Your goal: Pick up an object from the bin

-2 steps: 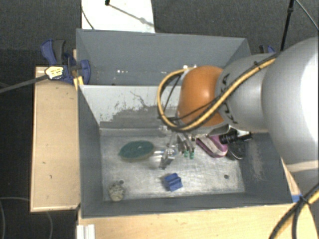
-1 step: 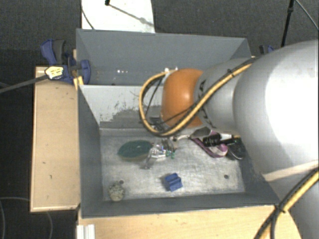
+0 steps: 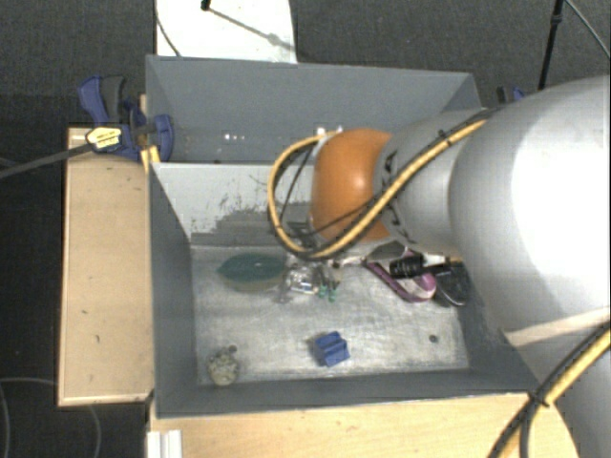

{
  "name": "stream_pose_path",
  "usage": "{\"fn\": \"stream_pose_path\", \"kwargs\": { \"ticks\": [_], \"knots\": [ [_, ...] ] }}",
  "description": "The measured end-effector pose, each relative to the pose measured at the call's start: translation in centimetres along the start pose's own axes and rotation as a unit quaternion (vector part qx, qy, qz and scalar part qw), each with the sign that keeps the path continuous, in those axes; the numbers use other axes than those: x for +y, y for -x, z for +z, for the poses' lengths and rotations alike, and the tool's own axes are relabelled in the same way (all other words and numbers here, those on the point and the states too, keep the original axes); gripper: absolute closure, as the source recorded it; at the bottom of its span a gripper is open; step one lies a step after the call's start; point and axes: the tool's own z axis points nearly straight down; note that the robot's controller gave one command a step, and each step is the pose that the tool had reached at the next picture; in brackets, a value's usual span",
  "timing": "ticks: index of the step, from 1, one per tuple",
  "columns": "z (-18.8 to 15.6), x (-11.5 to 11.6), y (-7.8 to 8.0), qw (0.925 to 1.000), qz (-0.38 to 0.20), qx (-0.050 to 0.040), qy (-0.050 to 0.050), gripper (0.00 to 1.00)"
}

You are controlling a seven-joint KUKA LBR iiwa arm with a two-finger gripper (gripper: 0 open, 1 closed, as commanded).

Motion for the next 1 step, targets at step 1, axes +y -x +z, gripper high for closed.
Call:
{"fn": "stream_pose_path", "kwargs": {
  "ticks": [1],
  "knots": [
    [-14.51,2.32,-2.79,0.9996,-0.028,0.0037,0.000,1.00]
  ]
}}
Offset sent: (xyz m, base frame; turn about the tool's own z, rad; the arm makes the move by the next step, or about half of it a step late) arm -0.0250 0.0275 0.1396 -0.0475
